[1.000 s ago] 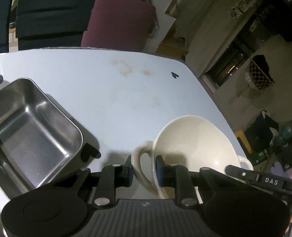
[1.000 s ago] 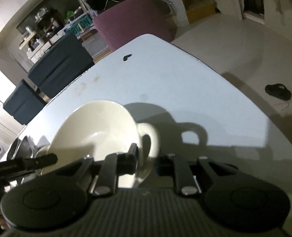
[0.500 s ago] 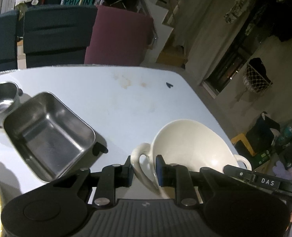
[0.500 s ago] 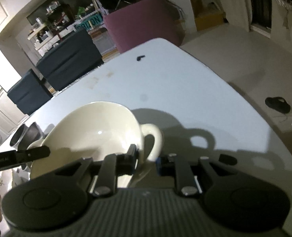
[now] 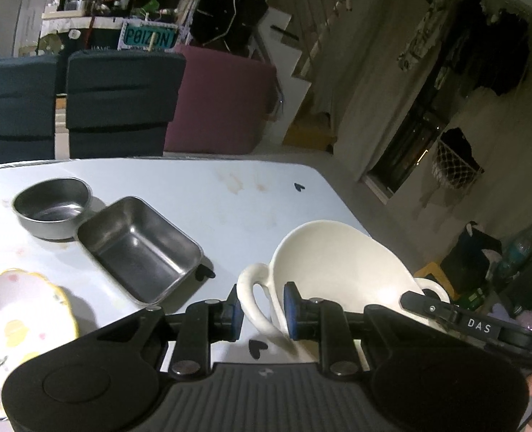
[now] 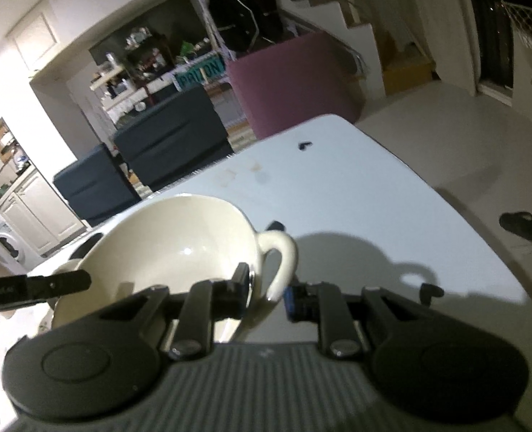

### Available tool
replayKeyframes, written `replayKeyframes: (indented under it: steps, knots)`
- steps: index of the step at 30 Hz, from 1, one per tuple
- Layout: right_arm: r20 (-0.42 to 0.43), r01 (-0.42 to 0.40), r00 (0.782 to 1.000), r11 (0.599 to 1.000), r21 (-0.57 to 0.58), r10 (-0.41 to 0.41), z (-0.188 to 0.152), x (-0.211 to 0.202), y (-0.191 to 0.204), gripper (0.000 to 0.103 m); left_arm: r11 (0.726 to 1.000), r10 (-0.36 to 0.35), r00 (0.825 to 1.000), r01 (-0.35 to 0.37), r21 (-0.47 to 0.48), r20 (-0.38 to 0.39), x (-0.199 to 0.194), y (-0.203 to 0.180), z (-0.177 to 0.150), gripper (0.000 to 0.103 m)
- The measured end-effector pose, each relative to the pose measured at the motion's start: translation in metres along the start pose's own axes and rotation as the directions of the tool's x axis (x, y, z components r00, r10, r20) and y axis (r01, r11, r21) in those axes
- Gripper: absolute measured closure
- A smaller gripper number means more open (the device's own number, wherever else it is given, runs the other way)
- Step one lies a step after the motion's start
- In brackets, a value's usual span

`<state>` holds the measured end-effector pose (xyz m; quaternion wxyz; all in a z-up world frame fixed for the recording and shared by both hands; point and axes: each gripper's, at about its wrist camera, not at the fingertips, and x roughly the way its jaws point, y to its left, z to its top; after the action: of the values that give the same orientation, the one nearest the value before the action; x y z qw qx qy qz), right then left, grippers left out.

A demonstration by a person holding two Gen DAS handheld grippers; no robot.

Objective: Organize plates and bowls
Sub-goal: 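Carry the cream bowl with both grippers toward the dark-rimmed plate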

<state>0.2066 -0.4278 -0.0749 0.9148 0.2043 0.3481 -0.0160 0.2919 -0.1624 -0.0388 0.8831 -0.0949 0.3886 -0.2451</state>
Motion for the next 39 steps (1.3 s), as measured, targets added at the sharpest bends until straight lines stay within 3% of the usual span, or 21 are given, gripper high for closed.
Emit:
replayKeyframes:
  steps: [18,32,39]
  knots:
    - [0.055,-0.146,0.987,0.982,-0.117,0.153,-0.021,-0.029,0.072,0.08,0.996,0.064,0.99,-0.056,-0.064,0.125,-0.138,0.058,-0.044,0.078]
    - [-0.062,-0.25,0.968,0.938,-0.241,0.242,-0.047,-0.016,0.138,0.08,0.977,0.147,0.972,-0.115,-0.178,0.181,-0.202,0.136,-0.101,0.078]
    - [-0.128,-0.265,0.963,0.921,-0.285,0.237,-0.056,-0.005,0.158,0.08,0.963,0.152,0.978,-0.114,-0.244,0.143,-0.205,0.168,-0.125,0.078]
